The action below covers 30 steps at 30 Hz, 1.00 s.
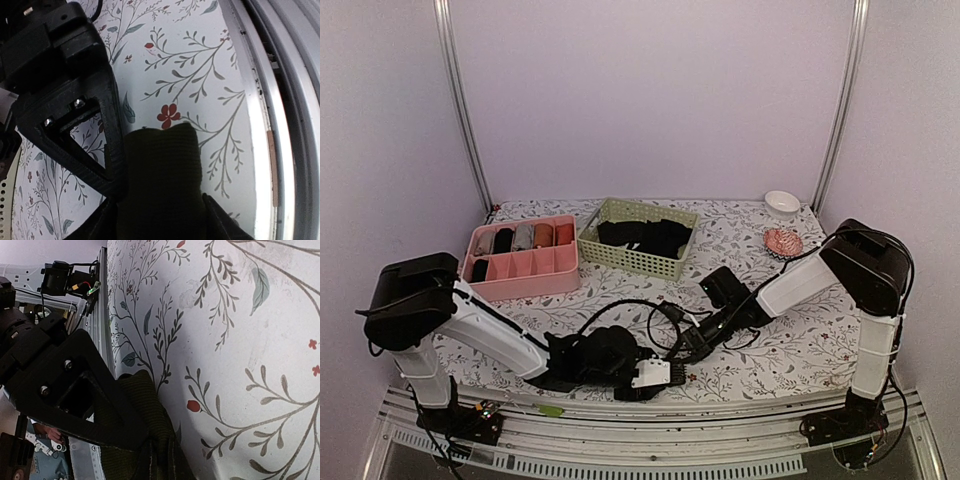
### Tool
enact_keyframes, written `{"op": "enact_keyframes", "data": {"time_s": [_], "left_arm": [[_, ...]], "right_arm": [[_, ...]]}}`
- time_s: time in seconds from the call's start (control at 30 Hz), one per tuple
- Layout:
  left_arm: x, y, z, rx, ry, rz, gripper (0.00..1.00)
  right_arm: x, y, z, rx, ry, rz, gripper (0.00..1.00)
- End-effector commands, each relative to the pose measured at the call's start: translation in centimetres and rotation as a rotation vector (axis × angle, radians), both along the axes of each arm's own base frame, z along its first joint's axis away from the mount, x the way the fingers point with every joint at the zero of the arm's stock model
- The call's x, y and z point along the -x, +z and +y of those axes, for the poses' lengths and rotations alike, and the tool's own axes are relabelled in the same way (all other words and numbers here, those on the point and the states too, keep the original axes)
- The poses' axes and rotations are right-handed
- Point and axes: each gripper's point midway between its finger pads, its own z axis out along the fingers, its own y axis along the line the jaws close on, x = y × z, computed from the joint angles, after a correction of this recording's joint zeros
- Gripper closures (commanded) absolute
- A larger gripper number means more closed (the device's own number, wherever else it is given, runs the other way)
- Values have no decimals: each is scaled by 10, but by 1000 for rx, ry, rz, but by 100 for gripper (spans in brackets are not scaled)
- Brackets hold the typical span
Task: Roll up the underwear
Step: Pick up the underwear from the center of the board, then place the underwear in the storage box.
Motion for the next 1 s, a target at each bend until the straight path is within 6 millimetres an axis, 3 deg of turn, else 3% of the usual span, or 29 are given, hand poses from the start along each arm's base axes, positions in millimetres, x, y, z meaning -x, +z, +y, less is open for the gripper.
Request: {"op": "enact_keyframes", "data": {"time_s": [0.0,0.2,0.37,0.47,0.63,0.8,0.97], "left_arm": [[-1,-24,11,-96,17,2,53],[11,-27,20,-132,-1,77,75],[19,-26,30,-138,-7,140,91],[15,-15,36,-99,21,185,97],[-5,16,43,-4,102,251,100],[-39,58,53,136,235,281,100],[-84,109,80,313,427,323,100]], "right_arm": [[10,-53,-28,219,-39,24,100],[0,-35,-23,174,-55,-11,100],[-33,9,-22,76,-136,-87,73],[-56,42,-26,13,-197,-154,60],[-87,88,-38,-54,-301,-271,36],[-100,124,-47,-113,-363,-356,8],[-103,143,-51,-140,-381,-400,1]]}}
